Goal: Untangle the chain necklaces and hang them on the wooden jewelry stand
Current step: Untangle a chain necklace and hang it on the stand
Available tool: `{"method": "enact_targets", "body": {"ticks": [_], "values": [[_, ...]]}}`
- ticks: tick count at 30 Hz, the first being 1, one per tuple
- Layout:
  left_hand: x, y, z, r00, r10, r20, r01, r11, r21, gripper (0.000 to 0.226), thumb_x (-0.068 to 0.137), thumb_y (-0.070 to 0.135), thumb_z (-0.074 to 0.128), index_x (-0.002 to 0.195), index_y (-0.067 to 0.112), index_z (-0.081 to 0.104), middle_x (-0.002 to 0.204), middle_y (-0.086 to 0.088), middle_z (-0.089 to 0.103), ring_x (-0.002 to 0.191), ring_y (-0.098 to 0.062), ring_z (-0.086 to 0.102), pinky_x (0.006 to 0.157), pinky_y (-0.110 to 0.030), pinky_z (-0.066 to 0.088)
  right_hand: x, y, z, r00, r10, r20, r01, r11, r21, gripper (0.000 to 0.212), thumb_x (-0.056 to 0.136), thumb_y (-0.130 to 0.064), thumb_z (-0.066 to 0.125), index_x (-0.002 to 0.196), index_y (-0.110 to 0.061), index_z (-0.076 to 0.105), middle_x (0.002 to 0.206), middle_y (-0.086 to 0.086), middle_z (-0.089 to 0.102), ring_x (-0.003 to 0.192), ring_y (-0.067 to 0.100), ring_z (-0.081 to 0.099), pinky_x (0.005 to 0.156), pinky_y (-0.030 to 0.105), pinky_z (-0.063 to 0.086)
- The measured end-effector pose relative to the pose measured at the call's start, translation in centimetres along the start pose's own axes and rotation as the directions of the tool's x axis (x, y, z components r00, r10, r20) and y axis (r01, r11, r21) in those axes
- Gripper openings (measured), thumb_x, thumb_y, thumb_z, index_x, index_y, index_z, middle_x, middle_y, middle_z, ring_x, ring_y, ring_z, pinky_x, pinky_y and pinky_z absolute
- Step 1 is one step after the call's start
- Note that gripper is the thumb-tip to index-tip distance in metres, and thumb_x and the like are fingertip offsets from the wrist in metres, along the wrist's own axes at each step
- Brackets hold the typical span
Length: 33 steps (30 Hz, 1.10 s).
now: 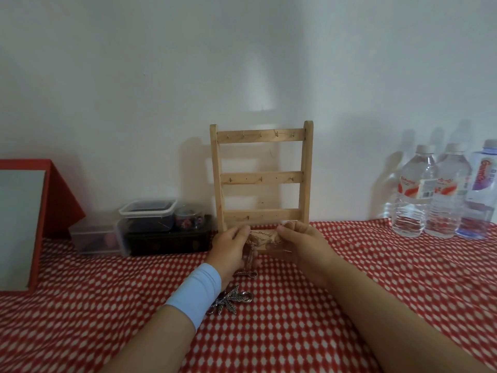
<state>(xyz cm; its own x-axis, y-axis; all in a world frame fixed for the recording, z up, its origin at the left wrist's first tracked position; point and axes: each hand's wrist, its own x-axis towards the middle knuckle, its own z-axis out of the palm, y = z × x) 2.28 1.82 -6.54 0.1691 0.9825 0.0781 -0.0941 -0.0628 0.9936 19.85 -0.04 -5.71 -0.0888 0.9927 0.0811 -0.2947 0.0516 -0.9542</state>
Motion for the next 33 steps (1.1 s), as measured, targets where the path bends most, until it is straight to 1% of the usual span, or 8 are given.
{"method": "enact_targets", "body": {"ticks": [4,8,11,17,21,25,30,33], "values": [[-0.2,0.4,0.4,0.996,-0.009,0.094,0.027,0.982,-0.186,0.037,0.102,0.032,0.045,0.125,0.008,0.06,0.117,-0.015,0.07,0.109,-0.03,0.068,0.096,-0.05,0.052,-0.4,-0.6,0.3,0.995,0.013,0.097,-0.012,1.0,-0.008,0.033,0.092,-0.001,0.068,0.12,-0.001,0.052,0.092,0.012,0.072,0.073,0.022,0.069,0.085,0.049,0.061],[-0.6,1.3,0.4,0.995,0.01,0.102,0.018,0.962,-0.272,0.035,0.101,0.029,0.047,0.12,0.004,0.062,0.115,-0.018,0.071,0.103,-0.029,0.07,0.076,-0.038,0.058,-0.9,-0.6,-0.2,0.97,0.133,0.203,-0.087,0.972,-0.218,0.023,0.093,0.0,0.065,0.116,-0.003,0.065,0.097,0.012,0.072,0.078,0.02,0.065,0.068,0.028,0.056],[-0.5,1.5,-0.1,0.999,-0.009,0.033,0.015,0.985,-0.173,0.033,0.094,0.033,0.059,0.111,0.006,0.068,0.11,-0.017,0.072,0.091,-0.027,0.07,0.066,-0.033,0.057,-1.0,-0.4,-0.3,0.982,0.118,0.146,-0.027,0.859,-0.511,0.012,0.097,-0.01,0.063,0.095,-0.012,0.075,0.076,0.008,0.064,0.061,0.015,0.053,0.059,0.025,0.047],[-0.8,2.0,-0.3,0.991,0.129,-0.021,-0.125,0.985,0.121,0.015,0.089,0.028,0.068,0.095,0.018,0.079,0.09,0.0,0.077,0.079,-0.012,0.072,0.061,-0.026,0.058,0.2,-3.2,1.6,0.981,0.059,0.187,0.034,0.888,-0.459,0.032,0.094,-0.014,0.065,0.125,-0.015,0.057,0.119,0.011,0.07,0.098,0.028,0.073,0.084,0.04,0.06],[-0.5,2.7,-0.5,0.988,0.147,-0.052,-0.135,0.973,0.186,0.026,0.089,0.03,0.068,0.085,0.005,0.075,0.07,-0.003,0.072,0.057,-0.014,0.066,0.051,-0.029,0.056,1.7,-6.4,2.9,0.963,0.087,0.256,0.124,0.696,-0.707,0.016,0.089,-0.023,0.079,0.102,-0.014,0.075,0.085,-0.002,0.078,0.074,0.014,0.069,0.07,0.022,0.058],[0.0,2.7,-1.6,0.998,0.062,-0.026,-0.057,0.984,0.171,0.028,0.09,0.036,0.065,0.088,0.01,0.076,0.08,-0.007,0.074,0.073,-0.018,0.068,0.066,-0.033,0.056,3.5,-7.6,3.1,0.957,0.093,0.276,0.168,0.599,-0.783,0.014,0.083,-0.021,0.084,0.091,-0.01,0.081,0.083,0.001,0.077,0.082,0.015,0.065,0.081,0.031,0.059],[0.2,4.0,-2.8,0.991,-0.006,0.131,0.008,1.0,-0.018,0.021,0.094,0.01,0.061,0.114,0.005,0.064,0.105,-0.017,0.073,0.088,-0.026,0.071,0.066,-0.034,0.059,4.0,-6.3,3.3,0.917,0.204,0.344,0.067,0.77,-0.634,0.035,0.086,-0.002,0.078,0.116,-0.006,0.061,0.101,0.013,0.074,0.087,0.028,0.072,0.082,0.044,0.064],[0.5,5.1,-3.1,0.997,0.003,0.079,-0.021,0.972,0.234,0.027,0.086,0.015,0.072,0.111,0.012,0.064,0.104,-0.01,0.075,0.094,-0.023,0.073,0.078,-0.04,0.06,4.1,-6.0,3.3,0.917,0.186,0.352,0.083,0.776,-0.625,0.037,0.084,0.004,0.078,0.115,-0.006,0.061,0.092,0.015,0.075,0.069,0.022,0.069,0.06,0.03,0.06]]}}
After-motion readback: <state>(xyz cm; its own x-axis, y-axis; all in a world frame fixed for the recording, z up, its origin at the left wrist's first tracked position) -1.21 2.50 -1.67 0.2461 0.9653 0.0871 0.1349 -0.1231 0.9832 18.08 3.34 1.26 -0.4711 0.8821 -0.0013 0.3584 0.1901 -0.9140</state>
